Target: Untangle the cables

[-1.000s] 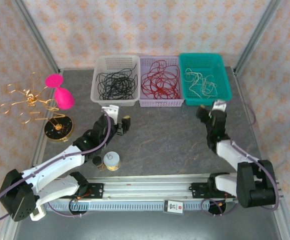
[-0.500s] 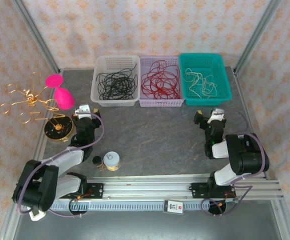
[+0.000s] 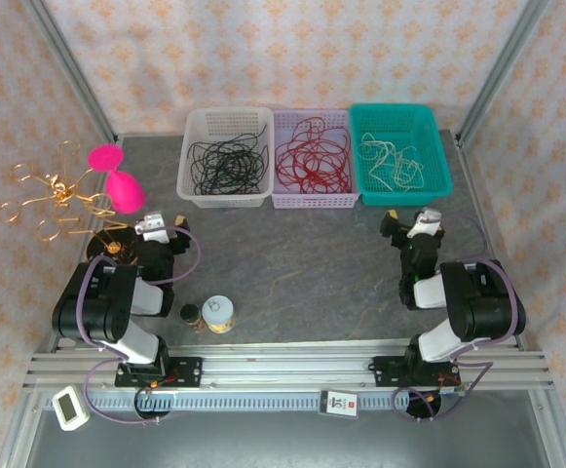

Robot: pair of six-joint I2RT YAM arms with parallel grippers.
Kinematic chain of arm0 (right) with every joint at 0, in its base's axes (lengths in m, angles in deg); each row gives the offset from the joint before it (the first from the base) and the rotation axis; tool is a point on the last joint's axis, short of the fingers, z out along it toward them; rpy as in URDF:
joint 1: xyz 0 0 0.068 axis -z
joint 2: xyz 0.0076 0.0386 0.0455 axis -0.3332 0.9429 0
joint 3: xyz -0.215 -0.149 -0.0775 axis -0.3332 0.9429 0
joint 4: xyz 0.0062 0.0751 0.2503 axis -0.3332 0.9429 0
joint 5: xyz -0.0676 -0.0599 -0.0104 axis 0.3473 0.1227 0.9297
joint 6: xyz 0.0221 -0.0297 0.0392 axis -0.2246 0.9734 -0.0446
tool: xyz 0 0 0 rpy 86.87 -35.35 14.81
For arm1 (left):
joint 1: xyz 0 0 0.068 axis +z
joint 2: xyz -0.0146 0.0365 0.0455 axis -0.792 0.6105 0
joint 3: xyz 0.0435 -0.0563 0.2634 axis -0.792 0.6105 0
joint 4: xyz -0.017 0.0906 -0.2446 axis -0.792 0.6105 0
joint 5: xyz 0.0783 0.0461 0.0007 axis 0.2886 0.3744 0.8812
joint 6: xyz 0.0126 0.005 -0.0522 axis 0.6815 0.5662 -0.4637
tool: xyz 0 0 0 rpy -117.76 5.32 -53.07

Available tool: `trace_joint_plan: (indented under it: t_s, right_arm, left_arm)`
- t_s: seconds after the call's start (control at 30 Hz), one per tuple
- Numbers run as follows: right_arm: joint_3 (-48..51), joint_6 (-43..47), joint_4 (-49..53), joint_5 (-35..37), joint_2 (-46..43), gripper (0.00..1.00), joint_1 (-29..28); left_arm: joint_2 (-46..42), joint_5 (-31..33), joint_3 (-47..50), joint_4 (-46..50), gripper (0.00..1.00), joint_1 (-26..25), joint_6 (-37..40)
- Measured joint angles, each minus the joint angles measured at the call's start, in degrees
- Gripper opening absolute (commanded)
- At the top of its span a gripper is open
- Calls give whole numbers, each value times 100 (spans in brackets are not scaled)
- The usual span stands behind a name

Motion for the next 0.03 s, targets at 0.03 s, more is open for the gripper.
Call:
trace_joint_plan:
  t_s: [0.03]
  right_arm:
    - [0,-9,0,0,0,100,7]
  left_arm:
    - [2,-31,-52,-20,99,0,-22]
